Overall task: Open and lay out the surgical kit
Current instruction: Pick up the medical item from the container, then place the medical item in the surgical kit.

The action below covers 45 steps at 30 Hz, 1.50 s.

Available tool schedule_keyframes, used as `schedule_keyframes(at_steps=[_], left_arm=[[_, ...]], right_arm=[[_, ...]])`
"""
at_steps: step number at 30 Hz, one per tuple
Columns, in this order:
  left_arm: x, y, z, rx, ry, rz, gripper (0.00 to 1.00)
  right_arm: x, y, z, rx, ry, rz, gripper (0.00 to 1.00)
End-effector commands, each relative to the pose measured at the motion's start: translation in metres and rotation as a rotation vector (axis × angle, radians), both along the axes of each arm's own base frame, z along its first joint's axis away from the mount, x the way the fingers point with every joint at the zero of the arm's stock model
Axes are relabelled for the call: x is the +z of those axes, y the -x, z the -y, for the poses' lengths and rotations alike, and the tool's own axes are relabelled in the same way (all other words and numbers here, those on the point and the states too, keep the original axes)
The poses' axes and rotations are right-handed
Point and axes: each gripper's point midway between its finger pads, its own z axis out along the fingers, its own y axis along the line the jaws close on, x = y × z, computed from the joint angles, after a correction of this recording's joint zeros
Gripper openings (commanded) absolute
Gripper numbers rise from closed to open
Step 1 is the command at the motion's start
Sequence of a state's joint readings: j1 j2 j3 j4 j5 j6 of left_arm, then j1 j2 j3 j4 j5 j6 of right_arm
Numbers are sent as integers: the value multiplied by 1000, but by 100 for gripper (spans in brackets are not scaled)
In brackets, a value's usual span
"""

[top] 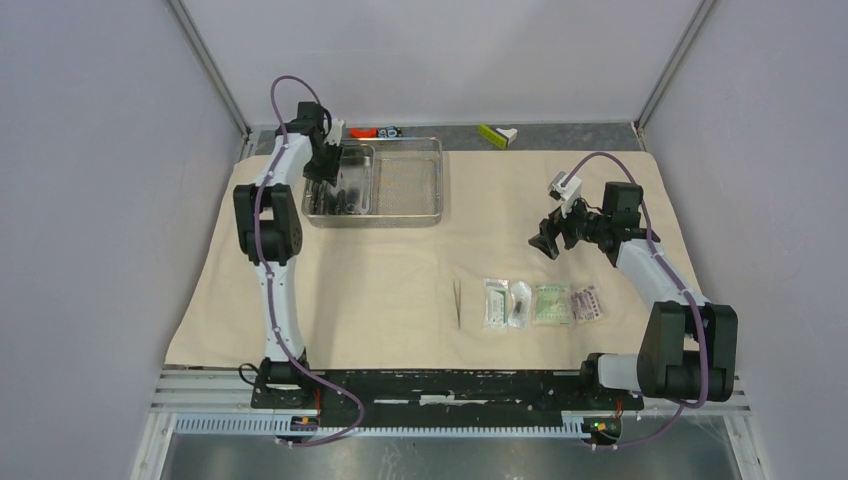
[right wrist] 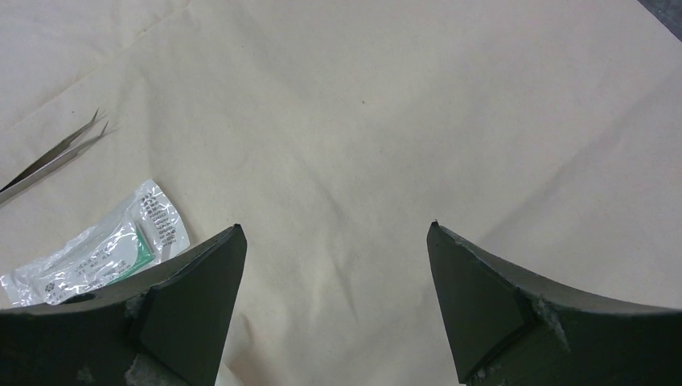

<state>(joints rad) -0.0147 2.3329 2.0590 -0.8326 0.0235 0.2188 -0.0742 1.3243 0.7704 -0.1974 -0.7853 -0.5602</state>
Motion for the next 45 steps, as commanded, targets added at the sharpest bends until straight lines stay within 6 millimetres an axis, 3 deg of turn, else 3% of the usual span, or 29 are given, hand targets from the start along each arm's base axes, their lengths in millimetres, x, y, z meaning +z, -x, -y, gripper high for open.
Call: schedule_keyframes(at_steps=[1,10,16,22,34,45], left_arm=[[-2,-6,-13,-27,-78,6,49],[-25,2,-13,-24,-78,-36,41],[-18,5,-9,-27,-55,-24,23],[10,-2,-7,-32,-49,36,3],[82,6,15,-67,68,140,2],[113,19,49,-133,246,177,2]], right_arm=[[14,-9,0,17,5,53,90],[13,-8,1,19,11,52,90],[14,-7,1,19,11,56,91],[16,-6,0,21,7,63,91],[22,-4,-1,22,-2,81,91],[25,-1,-6,32,-32,82,91]])
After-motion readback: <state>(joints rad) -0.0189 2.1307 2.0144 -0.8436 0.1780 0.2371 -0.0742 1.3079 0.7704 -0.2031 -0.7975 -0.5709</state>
